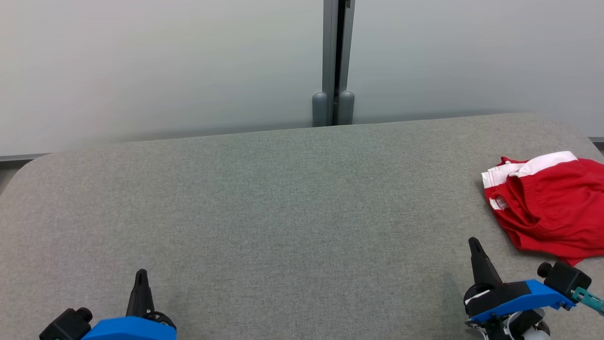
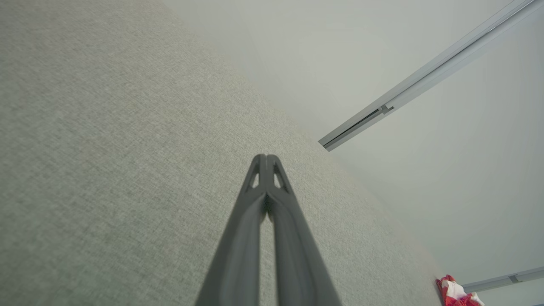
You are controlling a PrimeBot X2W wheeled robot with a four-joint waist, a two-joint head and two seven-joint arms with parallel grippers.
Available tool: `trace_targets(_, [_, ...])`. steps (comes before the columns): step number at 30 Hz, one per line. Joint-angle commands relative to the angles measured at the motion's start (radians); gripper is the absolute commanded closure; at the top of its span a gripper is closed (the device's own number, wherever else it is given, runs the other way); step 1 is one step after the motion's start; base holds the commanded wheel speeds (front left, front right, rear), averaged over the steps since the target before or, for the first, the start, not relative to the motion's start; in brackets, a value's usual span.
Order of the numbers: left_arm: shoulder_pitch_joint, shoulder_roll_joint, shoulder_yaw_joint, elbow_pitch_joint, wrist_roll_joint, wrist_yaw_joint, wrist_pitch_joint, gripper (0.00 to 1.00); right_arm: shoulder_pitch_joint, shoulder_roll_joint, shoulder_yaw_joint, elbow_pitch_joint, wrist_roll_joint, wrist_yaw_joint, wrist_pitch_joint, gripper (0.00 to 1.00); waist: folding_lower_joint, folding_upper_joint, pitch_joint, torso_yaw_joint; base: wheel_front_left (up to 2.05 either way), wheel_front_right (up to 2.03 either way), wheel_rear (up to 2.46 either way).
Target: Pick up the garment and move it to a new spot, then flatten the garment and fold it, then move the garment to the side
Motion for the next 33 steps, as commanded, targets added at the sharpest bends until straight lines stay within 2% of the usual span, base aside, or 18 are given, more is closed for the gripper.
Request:
trace_targets(1, [-0.03, 0.005, 0.008, -0.016, -0.016, -0.004, 0.003, 1.0, -0.005, -0.003, -0.005, -0.02, 0.018, 0.0, 0.003, 1.0, 0.0, 0.0, 0.0, 0.0, 0.0, 0.0, 0.0])
trace_targets(14, [-0.049, 0.005, 0.024, -0.038, -0.183, -0.018, 0.05, 1.0, 0.009, -0.004, -0.025, -0.069, 0.194, 0.0, 0.049, 1.0, 0.0, 0.0, 0.001, 0.006, 0.0, 0.0, 0.0])
trace_targets(33, [-0.068, 0.006, 0.042, -0.063, -0.366, -0.032, 0.102, 1.0, 0.022, -0.005, -0.048, -0.121, 0.387, 0.0, 0.1, 1.0, 0.0, 0.0, 0.003, 0.013, 0.0, 0.0, 0.0])
